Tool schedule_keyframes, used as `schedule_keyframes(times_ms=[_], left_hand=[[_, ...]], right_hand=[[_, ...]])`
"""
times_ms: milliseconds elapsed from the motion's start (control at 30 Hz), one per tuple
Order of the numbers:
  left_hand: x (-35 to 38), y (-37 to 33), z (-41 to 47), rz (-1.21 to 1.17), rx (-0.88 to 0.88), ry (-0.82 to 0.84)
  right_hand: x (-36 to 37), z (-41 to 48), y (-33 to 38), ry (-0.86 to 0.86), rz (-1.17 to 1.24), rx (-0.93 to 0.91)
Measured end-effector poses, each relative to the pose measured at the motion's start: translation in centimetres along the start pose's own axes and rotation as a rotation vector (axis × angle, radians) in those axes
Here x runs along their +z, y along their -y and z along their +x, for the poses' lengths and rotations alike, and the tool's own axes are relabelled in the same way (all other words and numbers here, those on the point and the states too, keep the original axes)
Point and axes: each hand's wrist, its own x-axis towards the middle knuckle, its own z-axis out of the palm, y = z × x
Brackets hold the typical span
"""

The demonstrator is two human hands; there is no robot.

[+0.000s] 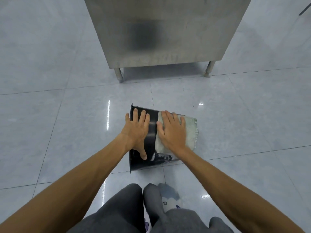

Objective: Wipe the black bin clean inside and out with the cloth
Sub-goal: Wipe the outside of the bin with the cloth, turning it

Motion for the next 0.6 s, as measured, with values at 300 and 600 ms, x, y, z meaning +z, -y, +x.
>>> schedule_keyframes(times_ms=[300,600], left_hand=[[0.3,0.1,0.2,-0.046,-0.017,0.010],[0.6,-0.6,-0.6,0.008,-0.020,-0.015]], right_hand=[[1.4,-3.8,0.3,-0.079,-0.030,-0.098],[1.0,-1.3,0.3,-0.077,0.006,0.019]])
